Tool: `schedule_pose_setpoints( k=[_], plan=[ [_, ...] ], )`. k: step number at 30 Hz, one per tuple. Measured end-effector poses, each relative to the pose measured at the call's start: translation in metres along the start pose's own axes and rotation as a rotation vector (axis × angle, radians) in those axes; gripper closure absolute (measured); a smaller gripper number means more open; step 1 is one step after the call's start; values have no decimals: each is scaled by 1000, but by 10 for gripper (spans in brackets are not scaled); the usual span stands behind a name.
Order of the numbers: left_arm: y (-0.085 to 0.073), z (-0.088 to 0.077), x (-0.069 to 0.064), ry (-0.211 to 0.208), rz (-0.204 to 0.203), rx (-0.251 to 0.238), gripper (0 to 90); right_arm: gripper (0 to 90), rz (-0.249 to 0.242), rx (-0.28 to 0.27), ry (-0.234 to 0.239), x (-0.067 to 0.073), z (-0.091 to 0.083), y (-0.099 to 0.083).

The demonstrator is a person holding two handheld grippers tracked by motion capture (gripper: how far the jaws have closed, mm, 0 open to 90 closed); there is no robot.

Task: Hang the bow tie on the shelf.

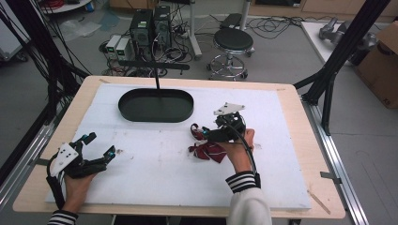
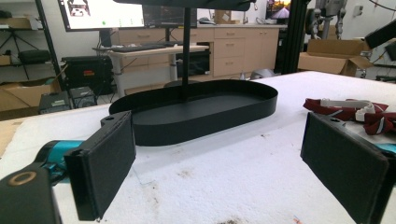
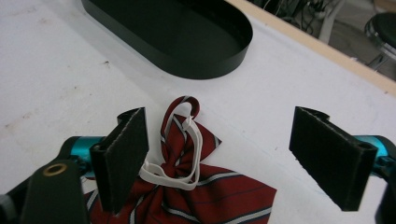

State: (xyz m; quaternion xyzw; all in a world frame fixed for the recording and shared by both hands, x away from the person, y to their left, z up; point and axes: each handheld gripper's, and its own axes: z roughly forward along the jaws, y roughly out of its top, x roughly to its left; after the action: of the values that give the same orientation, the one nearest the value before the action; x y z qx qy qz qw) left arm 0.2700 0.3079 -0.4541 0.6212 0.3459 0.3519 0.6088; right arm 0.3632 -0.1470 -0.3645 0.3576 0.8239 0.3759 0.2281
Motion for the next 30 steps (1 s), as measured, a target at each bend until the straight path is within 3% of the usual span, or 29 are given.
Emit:
schedule_pose_setpoints(
  k=[4,11,20,30],
  plan=[
    [0,0,0,0,-1,-1,106,236,13,27,-2,1,7,4],
    [0,0,0,0,-1,1,106,320,73,151,41,-1,26,10],
    [0,0,1,0,-1,2,106,437,88,261,37,-2,43,8],
    [0,0,1,-2,-2,3,107,536,99,345,47,-5,54,5]
  ],
)
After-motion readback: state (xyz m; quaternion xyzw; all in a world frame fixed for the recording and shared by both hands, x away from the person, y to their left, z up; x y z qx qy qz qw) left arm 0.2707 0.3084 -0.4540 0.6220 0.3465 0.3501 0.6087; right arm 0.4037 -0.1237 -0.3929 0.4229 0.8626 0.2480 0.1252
